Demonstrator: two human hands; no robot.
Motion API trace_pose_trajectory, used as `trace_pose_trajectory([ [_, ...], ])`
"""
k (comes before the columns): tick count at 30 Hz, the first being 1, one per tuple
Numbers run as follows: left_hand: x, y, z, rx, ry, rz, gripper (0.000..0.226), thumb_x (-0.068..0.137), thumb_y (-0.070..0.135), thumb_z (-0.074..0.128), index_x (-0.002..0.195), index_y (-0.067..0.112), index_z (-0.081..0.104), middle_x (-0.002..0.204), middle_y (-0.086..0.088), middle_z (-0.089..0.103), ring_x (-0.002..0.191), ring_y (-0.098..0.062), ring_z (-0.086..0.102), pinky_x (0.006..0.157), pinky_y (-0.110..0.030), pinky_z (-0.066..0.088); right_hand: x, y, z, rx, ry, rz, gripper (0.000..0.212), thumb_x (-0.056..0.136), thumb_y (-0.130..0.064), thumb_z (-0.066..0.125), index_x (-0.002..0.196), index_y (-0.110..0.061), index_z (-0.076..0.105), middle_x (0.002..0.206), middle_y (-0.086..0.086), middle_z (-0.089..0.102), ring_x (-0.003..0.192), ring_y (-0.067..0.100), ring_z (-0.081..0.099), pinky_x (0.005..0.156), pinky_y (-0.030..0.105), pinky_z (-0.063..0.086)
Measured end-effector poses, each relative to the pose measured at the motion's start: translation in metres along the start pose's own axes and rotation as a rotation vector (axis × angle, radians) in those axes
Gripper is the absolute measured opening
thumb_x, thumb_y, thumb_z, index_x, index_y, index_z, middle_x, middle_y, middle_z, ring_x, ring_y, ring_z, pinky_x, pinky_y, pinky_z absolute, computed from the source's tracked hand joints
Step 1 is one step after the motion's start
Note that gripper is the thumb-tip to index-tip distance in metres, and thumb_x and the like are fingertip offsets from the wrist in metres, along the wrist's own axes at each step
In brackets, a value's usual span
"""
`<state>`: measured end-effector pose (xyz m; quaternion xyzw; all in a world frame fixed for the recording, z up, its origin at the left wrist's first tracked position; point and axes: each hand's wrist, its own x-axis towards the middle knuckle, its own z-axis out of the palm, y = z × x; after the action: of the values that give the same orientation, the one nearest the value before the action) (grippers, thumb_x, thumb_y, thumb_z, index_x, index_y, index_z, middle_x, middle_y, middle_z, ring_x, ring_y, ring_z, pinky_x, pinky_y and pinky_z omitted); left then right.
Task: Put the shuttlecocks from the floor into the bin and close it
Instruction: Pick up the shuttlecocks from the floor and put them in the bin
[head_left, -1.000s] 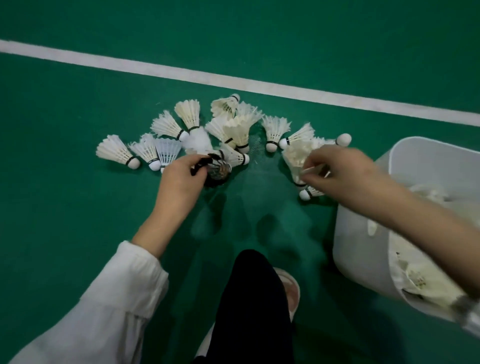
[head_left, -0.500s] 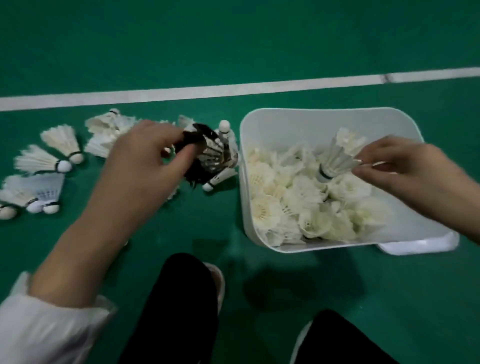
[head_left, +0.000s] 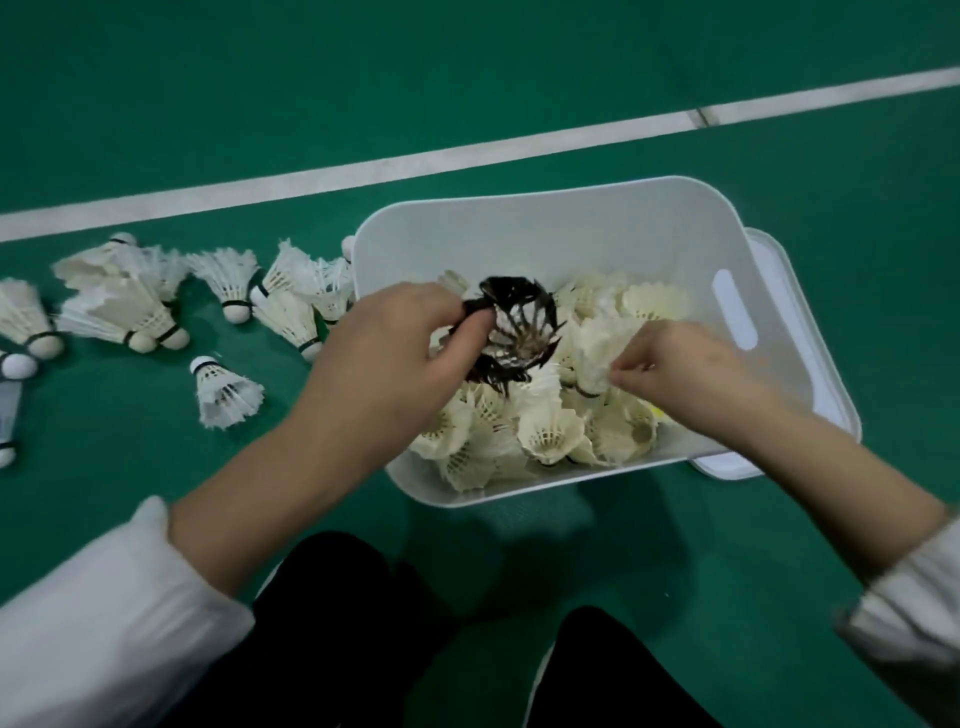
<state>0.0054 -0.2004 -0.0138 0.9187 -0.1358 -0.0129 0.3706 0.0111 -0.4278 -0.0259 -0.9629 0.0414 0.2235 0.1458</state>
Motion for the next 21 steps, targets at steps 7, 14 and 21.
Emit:
trace_pose_trajectory([
  [7,-0.005,-0.008,0.008,-0.024,0.001,-0.052,0.041,0.087,0.043,0.044,0.072,0.011,0.065,0.070,0.001,0.063,0.067,-0.015,0.056,0.065,-0.036,0.043,0.025,0.001,0.024,-0.091,-0.074,-0.113,0.019,0.086,-0.010,0.059,0.099,-0.008,0.072,0.107,0.007,0.069,0.095,0.021,0.062,0.079,0.023,0.041],
  [14,-0.003,-0.015,0.016,-0.020,-0.047,-0.049,0.039,0.086,0.041,0.043,0.079,0.010,0.066,0.077,0.000,0.064,0.074,-0.015,0.057,0.070,-0.038,0.044,0.030,0.011,0.038,-0.191,-0.128,-0.140,0.019,0.086,-0.010,0.058,0.103,-0.010,0.067,0.116,0.007,0.060,0.100,0.022,0.058,0.081,0.026,0.041],
  [21,-0.009,-0.019,0.031,0.068,-0.170,0.185,0.037,0.086,0.030,0.042,0.098,0.009,0.070,0.095,-0.003,0.069,0.090,-0.020,0.061,0.084,-0.021,0.038,0.009,0.005,0.014,-0.038,-0.220,-0.066,0.048,0.084,-0.014,0.064,0.130,-0.019,0.051,0.139,0.000,0.048,0.122,0.019,0.050,0.099,0.030,0.038],
])
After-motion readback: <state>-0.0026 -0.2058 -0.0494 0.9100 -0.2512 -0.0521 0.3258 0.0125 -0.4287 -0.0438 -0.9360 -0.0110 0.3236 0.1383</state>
